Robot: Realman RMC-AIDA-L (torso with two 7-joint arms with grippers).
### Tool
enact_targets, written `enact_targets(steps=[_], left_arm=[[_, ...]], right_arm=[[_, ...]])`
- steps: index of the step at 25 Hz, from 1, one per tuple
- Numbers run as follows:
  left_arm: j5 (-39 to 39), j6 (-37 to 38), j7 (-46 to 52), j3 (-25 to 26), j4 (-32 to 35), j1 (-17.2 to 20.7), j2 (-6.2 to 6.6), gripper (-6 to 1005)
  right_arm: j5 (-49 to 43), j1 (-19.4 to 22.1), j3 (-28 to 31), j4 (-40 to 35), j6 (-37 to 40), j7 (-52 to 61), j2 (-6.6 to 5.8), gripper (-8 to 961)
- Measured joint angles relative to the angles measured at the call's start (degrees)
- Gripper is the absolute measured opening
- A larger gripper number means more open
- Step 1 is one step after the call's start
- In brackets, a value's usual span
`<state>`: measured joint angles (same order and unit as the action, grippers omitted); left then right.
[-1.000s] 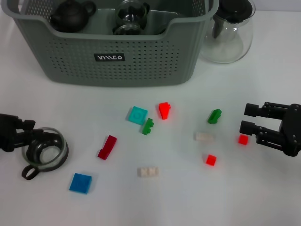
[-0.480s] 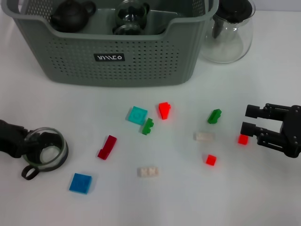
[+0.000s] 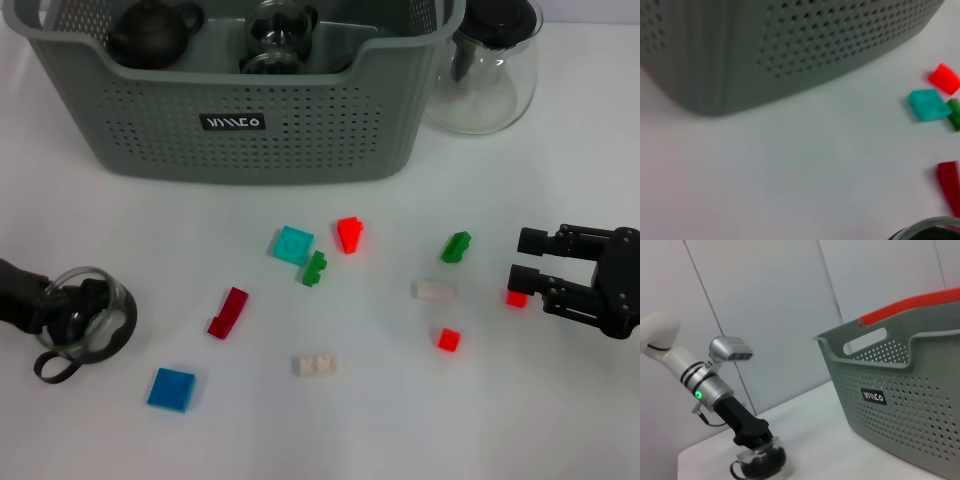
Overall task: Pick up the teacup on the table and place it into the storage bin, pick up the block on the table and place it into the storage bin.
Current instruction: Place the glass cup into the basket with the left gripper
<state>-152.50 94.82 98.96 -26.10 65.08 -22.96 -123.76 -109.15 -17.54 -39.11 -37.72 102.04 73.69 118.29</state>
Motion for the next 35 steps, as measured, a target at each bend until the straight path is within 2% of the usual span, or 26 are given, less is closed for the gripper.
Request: enact_targets(steps=[2, 4, 7, 9, 13, 16, 19, 21, 23, 25, 27, 29, 32, 34, 35], left_arm=[[0.3, 3.3, 0.3, 1.9, -0.3, -1.0, 0.72, 50], [0.9, 8.7, 0.6, 5.8, -1.8, -3.0, 2.33, 50], [3.1, 17.8, 0.3, 13.2, -6.5, -6.9, 5.81, 50], [6.4, 22.4, 0.2, 15.7, -10.0, -8.9, 7.4, 50], [16.3, 23.3, 2.8, 12.8, -14.1, -12.1, 7.82, 49], [24.7, 21.5, 5.2, 12.2, -17.4, -16.5, 8.52, 49], [32.1, 13.6, 9.3, 12.0, -17.5, -21.2, 9.42, 49], [33.8, 6.0, 12.4, 9.3, -16.2, -24.4, 10.64, 48], [33.4, -2.1, 16.0, 3.5, -15.7, -27.6, 12.46, 48], [31.8, -8.9, 19.3, -2.6, -15.4, -30.3, 13.54, 48], [28.6, -15.4, 21.7, -8.9, -14.6, -32.7, 13.55, 47], [25.2, -21.6, 23.0, -15.5, -13.9, -34.1, 12.9, 47], [17.9, -33.4, 24.0, -24.8, -13.5, -34.6, 10.58, 46], [10.9, -40.7, 24.5, -30.0, -13.6, -34.7, 8.3, 46], [10.9, -40.7, 24.5, -30.0, -13.6, -34.7, 8.3, 46]], right_arm=[[0.0, 0.0, 0.0, 0.0, 0.0, -0.1, -0.03, 534], [0.0, 0.0, 0.0, 0.1, 0.0, -0.1, -0.05, 534], [0.0, 0.0, 0.0, 0.1, 0.1, -0.1, -0.09, 534], [0.0, -0.1, 0.0, 0.2, 0.1, -0.1, -0.14, 534], [0.0, -0.6, 0.0, 0.6, -0.1, -0.2, -0.19, 535], [0.0, -0.9, 0.0, 0.9, -0.2, -0.2, -0.27, 535], [0.0, -1.1, 0.0, 0.9, -0.2, -0.2, -0.27, 534], [0.0, -1.2, 0.0, 0.9, -0.1, -0.2, -0.29, 534], [0.0, -1.2, 0.0, 0.9, 0.1, -0.1, -0.39, 534], [0.0, -1.2, 0.0, 0.9, 0.2, -0.1, -0.46, 534], [0.0, -1.0, 0.0, 1.1, -0.1, -0.2, -0.47, 534], [0.0, -1.0, 0.0, 1.3, 0.0, -0.2, -0.47, 534], [0.0, -0.9, 0.2, 1.3, 0.5, -0.2, -0.47, 534], [0.0, -1.0, 0.5, 1.3, 0.8, -0.1, -0.45, 535], [0.0, -1.0, 0.5, 1.3, 0.9, 0.0, -0.45, 535]])
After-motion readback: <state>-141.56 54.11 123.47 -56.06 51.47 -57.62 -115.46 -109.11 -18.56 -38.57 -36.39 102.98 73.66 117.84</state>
